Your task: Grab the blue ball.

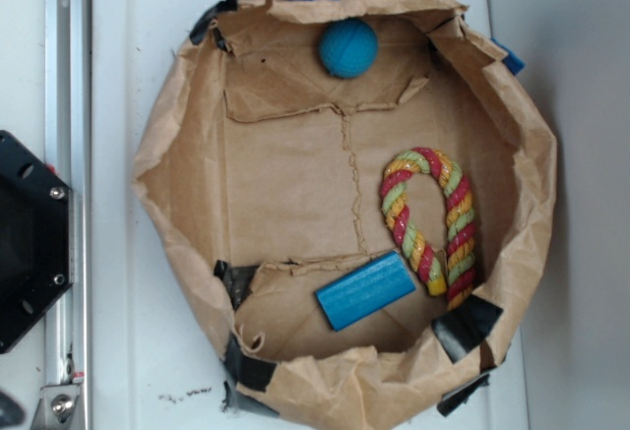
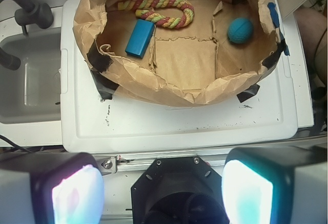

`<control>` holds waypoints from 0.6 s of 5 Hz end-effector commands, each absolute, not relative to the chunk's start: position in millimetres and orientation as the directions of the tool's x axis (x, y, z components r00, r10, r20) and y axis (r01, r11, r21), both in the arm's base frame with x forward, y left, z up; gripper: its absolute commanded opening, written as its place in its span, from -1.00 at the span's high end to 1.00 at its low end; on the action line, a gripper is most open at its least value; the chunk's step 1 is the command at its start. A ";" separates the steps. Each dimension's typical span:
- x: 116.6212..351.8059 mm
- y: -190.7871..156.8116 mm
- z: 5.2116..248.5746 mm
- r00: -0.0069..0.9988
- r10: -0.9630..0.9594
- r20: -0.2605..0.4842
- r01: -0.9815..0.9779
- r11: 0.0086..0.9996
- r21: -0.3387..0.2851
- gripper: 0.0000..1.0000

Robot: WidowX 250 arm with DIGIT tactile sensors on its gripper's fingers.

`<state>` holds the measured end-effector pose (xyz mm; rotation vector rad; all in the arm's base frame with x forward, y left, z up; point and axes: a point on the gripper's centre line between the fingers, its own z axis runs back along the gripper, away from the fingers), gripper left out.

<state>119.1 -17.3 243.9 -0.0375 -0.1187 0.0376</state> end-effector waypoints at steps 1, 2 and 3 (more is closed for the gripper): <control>119.1 -17.3 243.9 0.992 0.040 0.118 -0.035 0.999 -0.040 -1.00; 151.8 -13.9 243.1 0.989 0.083 0.121 -0.080 0.996 -0.034 -1.00; 198.9 9.4 236.6 0.978 0.154 0.144 -0.153 0.988 -0.021 -1.00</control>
